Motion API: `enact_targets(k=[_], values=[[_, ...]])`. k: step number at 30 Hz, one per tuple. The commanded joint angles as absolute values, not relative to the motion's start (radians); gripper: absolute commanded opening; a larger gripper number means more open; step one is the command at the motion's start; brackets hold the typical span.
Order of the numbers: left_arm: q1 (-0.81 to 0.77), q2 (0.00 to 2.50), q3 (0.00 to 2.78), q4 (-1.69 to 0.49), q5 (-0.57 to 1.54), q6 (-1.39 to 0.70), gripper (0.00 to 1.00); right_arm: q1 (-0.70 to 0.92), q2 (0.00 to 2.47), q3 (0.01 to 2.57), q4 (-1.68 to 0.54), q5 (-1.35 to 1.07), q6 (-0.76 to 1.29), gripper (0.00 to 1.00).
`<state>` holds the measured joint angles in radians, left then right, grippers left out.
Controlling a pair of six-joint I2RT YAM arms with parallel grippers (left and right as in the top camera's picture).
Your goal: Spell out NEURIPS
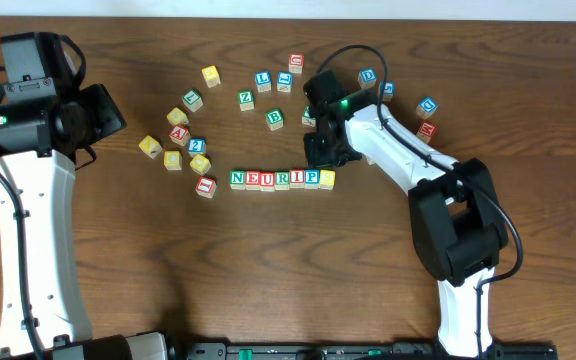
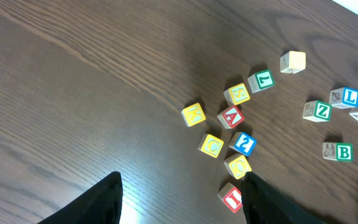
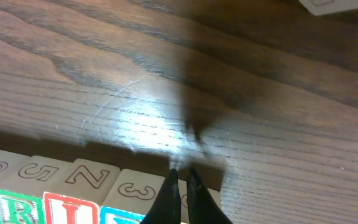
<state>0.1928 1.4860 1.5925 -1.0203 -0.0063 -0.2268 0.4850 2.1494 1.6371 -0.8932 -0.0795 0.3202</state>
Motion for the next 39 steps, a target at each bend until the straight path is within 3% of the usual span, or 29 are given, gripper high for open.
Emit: enact_targets(k=[1, 13, 39], values=[[0.196, 1.496, 1.607, -1.019, -0.016, -0.207, 0.60, 0.448, 2.128, 1.691, -0.916, -0.086, 0.305, 0.01], [0.196, 1.496, 1.607, -1.019, -0.016, -0.207, 0.60, 0.395, 2.108, 1.687, -1.070, -0.085, 0.382, 0.03], [0.196, 1.496, 1.607, -1.019, -0.016, -0.207, 0.60, 0.471, 2.115, 1.621, -0.973, -0.089, 0.399, 0.01]])
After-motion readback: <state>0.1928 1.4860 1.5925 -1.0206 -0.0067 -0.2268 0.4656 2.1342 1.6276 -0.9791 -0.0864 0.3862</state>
